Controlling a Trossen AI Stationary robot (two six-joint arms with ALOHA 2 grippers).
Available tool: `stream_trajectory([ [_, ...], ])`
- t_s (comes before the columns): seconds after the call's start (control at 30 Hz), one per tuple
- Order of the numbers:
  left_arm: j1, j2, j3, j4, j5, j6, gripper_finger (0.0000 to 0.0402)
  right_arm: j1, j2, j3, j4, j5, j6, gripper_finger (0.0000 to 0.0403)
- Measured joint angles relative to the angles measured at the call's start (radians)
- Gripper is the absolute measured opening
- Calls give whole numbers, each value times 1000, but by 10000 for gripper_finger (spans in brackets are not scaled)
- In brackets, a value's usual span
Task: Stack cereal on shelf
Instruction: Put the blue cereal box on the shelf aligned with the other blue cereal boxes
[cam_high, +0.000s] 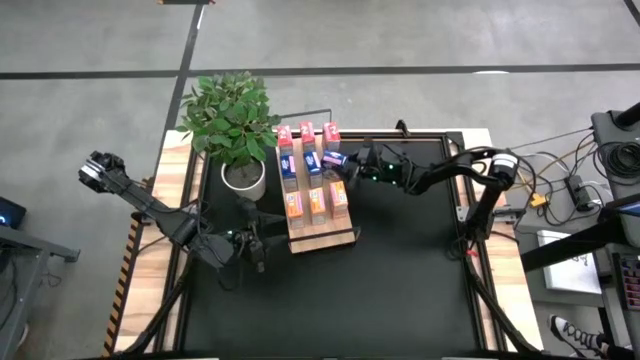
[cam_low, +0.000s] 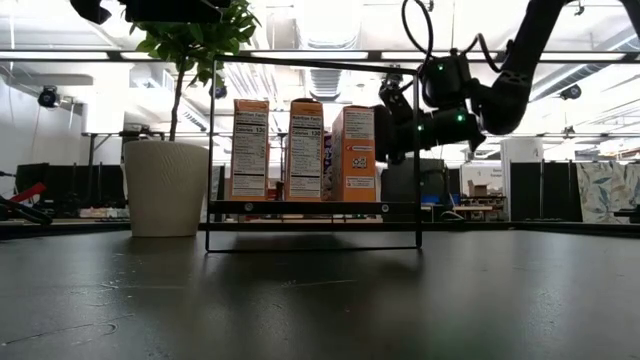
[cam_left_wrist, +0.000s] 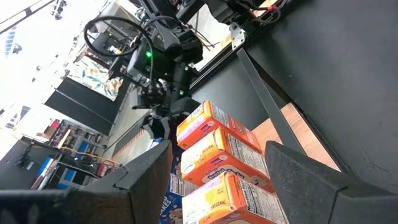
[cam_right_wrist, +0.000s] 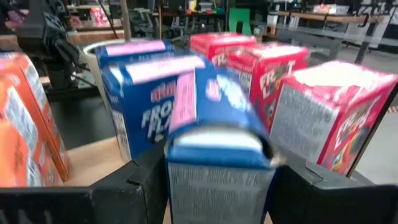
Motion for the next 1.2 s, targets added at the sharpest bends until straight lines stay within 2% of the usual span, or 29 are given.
stream_trajectory([
  [0.23,0,0,0,-1,0,0,241,0,-61,21,-59,0,-2,196],
  [0.53,0,0,0,-8,0,0,241,5,-199,70,-258,0,-1,196],
  [0.73,0,0,0,-16,0,-1,241,4,-337,106,-464,9,-29,196],
  [0.83,0,0,0,-15,0,-3,241,4,-400,126,-624,82,-85,191],
  [0.93,0,0,0,-15,0,-3,241,-4,-424,131,-756,177,-138,167],
  [1.03,0,0,0,-15,19,-3,241,-19,-402,128,-810,188,-140,127],
  [1.2,0,0,0,-15,51,-3,241,-25,-301,126,-780,184,-144,51],
])
